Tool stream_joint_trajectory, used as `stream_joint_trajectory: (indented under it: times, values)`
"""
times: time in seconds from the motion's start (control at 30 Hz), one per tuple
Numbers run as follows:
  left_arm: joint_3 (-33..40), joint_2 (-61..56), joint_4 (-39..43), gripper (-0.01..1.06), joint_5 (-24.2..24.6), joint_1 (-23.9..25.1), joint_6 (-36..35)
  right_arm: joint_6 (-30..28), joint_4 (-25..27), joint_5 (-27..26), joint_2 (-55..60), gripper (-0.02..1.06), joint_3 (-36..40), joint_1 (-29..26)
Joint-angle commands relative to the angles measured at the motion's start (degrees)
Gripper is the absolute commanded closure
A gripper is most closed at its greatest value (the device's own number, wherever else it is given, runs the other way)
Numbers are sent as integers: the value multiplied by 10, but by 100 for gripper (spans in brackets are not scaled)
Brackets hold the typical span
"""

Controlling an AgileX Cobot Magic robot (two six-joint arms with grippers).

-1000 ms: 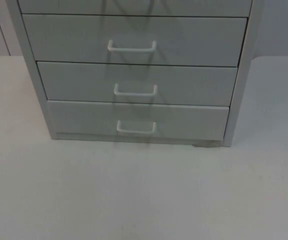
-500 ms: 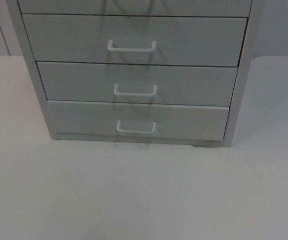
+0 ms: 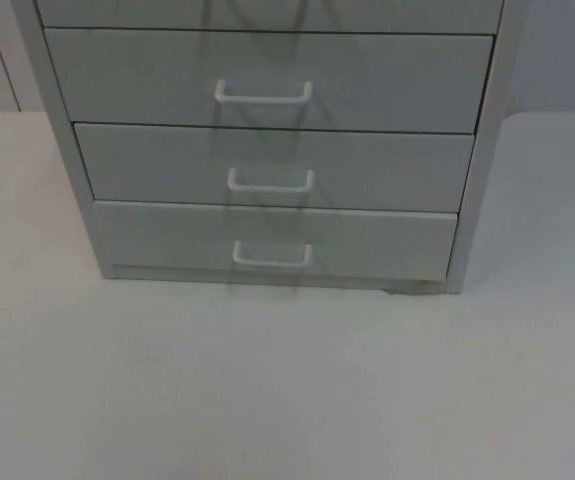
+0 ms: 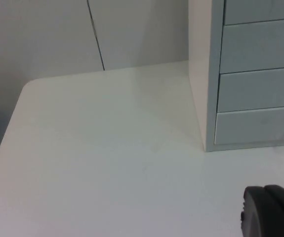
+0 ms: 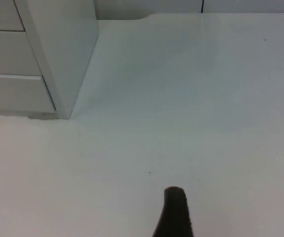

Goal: Open the drawer with the left hand, place the block into the drawer with the right hand, then close the drawer with the left hand.

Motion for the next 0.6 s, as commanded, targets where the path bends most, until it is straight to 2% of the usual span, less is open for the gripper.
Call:
stream_joint_trajectory:
  times: [0.0,0.27,0.37,0.5,0.57]
  values:
    - [2,-2,2,105,-4,3,-3,0,-4,-3,-2,44,2,4]
    - [2,-2,16,105,3,3,-9,0,-3,-3,-2,44,2,4]
    - [15,-2,28,105,9,3,-21,0,-3,-3,-2,44,2,4]
    - [67,-2,22,105,6,3,-29,0,-3,-3,-2,44,2,4]
    - [63,-2,27,105,6,3,-33,0,-3,-3,-2,44,2,4]
